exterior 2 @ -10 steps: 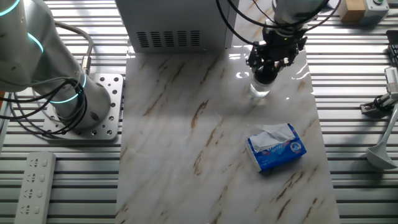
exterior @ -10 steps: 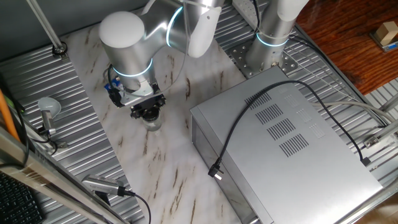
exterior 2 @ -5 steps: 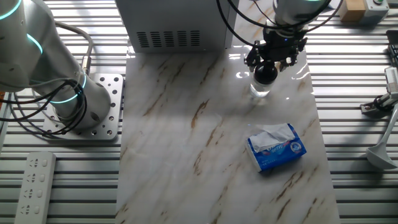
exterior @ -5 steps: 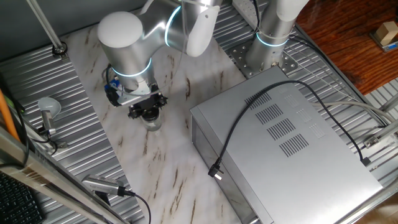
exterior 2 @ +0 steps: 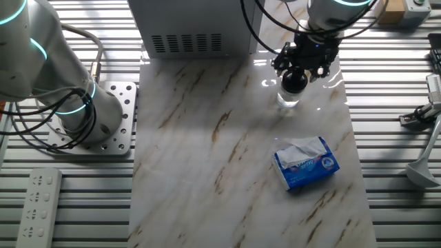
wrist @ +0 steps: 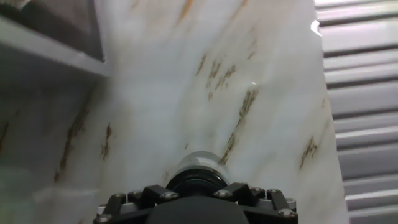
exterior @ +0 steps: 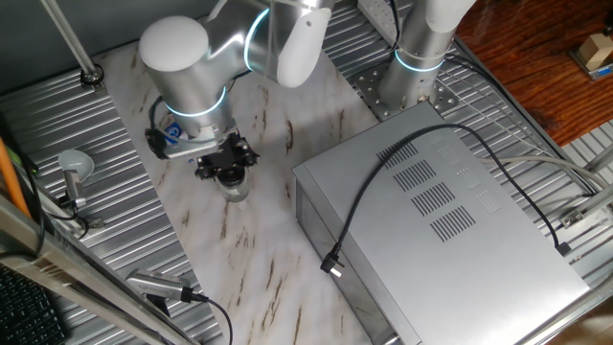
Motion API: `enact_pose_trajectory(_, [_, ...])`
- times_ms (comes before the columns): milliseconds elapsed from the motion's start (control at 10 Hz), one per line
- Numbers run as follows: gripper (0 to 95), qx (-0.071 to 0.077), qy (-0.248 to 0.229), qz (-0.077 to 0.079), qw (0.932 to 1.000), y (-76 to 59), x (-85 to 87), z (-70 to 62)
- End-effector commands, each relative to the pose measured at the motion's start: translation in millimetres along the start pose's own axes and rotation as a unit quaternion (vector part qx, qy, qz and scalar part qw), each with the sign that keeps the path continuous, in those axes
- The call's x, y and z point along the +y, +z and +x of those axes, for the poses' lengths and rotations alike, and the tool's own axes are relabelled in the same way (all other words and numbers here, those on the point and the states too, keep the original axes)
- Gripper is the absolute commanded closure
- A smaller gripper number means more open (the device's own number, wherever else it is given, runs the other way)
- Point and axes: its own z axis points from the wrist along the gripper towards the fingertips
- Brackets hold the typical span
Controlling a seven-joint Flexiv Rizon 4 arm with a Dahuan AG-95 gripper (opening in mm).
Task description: Unscrew the lid from the jar
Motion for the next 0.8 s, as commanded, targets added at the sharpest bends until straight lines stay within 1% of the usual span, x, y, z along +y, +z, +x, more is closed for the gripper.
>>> enact_pose_trajectory(100, [19.0,0.002,0.158,-0.007,0.9874,-0.3,0.1,0.5])
enact_pose_trajectory(200, [19.0,0.003,0.197,-0.008,0.9803,-0.3,0.1,0.5])
enact_pose_trajectory(300, [19.0,0.002,0.218,-0.008,0.9760,-0.3,0.1,0.5])
enact_pose_trajectory(400, [19.0,0.006,0.268,-0.006,0.9633,-0.3,0.1,0.6])
enact_pose_trajectory(500, [19.0,0.008,0.302,-0.005,0.9534,-0.2,0.2,0.7])
enact_pose_trajectory(600, [19.0,0.008,0.315,-0.005,0.9491,-0.2,0.3,0.8])
enact_pose_trajectory(800, [19.0,0.005,0.334,-0.004,0.9426,-0.1,0.6,1.2])
